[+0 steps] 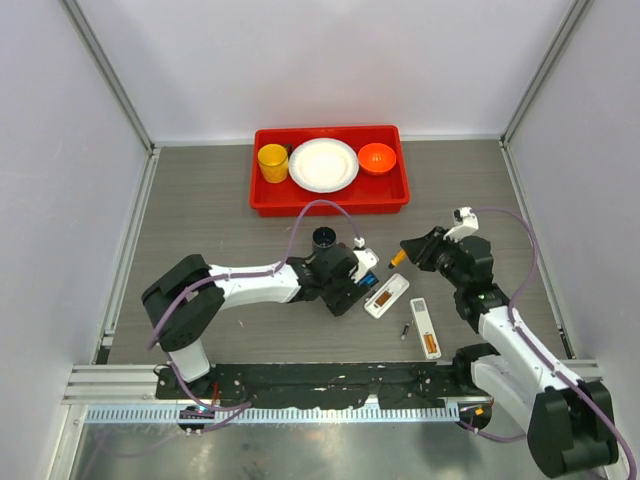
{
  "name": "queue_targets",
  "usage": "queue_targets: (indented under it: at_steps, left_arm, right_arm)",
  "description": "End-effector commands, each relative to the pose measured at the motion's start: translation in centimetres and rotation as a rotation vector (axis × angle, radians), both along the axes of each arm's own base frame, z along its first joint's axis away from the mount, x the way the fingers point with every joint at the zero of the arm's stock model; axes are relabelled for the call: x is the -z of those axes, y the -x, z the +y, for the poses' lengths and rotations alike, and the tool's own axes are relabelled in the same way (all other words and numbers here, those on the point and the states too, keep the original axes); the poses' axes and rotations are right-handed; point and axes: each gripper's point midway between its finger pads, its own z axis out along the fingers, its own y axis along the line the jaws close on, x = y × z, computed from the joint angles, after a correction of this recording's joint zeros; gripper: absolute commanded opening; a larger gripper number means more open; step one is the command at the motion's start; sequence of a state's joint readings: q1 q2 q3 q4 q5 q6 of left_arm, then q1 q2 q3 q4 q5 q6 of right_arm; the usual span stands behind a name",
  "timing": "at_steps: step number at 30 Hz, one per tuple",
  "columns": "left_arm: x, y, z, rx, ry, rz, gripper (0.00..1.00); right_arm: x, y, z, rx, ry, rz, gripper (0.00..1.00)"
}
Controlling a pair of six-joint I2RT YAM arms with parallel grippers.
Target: Unload the batteries from the remote control
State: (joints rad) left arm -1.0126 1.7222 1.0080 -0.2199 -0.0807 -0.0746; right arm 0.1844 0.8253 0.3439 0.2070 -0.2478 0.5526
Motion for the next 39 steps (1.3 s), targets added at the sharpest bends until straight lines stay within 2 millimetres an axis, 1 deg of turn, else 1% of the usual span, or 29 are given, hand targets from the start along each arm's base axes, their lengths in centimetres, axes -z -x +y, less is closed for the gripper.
queue_targets:
  at_steps: [1,2,3,5,7,8,9,10,13,14,15,17,18,20,22,23,27,28,33,39]
  left_arm:
    - [1.0,0.9,-0.5,0.023,0.025,0.041,0.76]
    - [1.0,0.9,-0.6,0.022,0.031,0.043,0.76]
    - [0.9,1.0,-0.8,0.029,0.044,0.047,0.76]
    - [1.1,1.1,-0.8,0.032,0.047,0.051,0.76]
    - [1.5,1.1,-0.9,0.031,0.040,0.057,0.76]
    - [1.9,1.2,-0.9,0.031,0.031,0.069,0.76]
    - [2.0,1.2,-0.9,0.028,0.028,0.073,0.75]
    - [2.1,1.7,-1.3,0.048,0.043,0.097,0.74]
    - [2.6,1.5,-1.3,0.041,0.029,0.098,0.70]
    - [2.8,1.5,-1.3,0.039,0.020,0.101,0.68]
    - [3.1,1.5,-1.2,0.040,0.013,0.107,0.62]
    - [3.1,1.6,-1.3,0.045,0.014,0.113,0.54]
    - [3.0,1.6,-1.3,0.045,0.016,0.114,0.47]
    - [3.0,1.7,-1.3,0.049,0.016,0.111,0.38]
    - [2.9,1.6,-1.1,0.049,0.013,0.107,0.36]
    - [2.9,1.6,-1.1,0.049,0.014,0.106,0.33]
    - [2.9,1.8,-1.3,0.057,0.018,0.112,0.28]
    - [3.0,1.8,-1.2,0.057,0.013,0.115,0.26]
    - [3.1,1.9,-1.3,0.062,0.013,0.122,0.24]
    - [3.1,1.9,-1.2,0.062,0.008,0.121,0.22]
  right_arm:
    - [-3.6,-2.4,0.7,-0.014,-0.020,-0.129,0.01]
    - [-2.9,-2.7,0.8,-0.016,-0.020,-0.110,0.01]
    - [-2.8,-2.8,1.0,-0.020,-0.029,-0.102,0.01]
    - [-2.8,-3.1,1.2,-0.029,-0.040,-0.109,0.01]
    - [-2.5,-3.4,1.4,-0.037,-0.046,-0.098,0.01]
    - [-2.5,-3.5,1.5,-0.038,-0.048,-0.099,0.01]
    - [-2.3,-3.6,1.5,-0.036,-0.049,-0.092,0.01]
    - [-2.4,-3.7,1.6,-0.039,-0.050,-0.095,0.01]
    - [-2.2,-4.0,1.6,-0.037,-0.043,-0.090,0.01]
    - [-2.1,-4.1,1.6,-0.036,-0.039,-0.088,0.01]
    - [-2.0,-4.2,1.6,-0.036,-0.032,-0.087,0.01]
    - [-1.6,-4.5,1.7,-0.037,-0.018,-0.077,0.01]
    - [-1.5,-4.6,1.8,-0.041,-0.013,-0.076,0.01]
    - [-1.1,-4.9,1.8,-0.043,0.003,-0.067,0.01]
    - [-0.6,-5.1,2.0,-0.051,0.016,-0.054,0.01]
    - [-0.6,-5.2,2.0,-0.052,0.019,-0.053,0.01]
    - [-0.4,-4.9,1.6,-0.041,0.045,-0.046,0.01]
    - [-0.5,-4.8,1.5,-0.041,0.057,-0.052,0.01]
    - [-0.1,-4.3,1.0,-0.029,0.077,-0.040,0.01]
    - [0.6,-3.7,1.4,-0.047,0.057,-0.022,0.01]
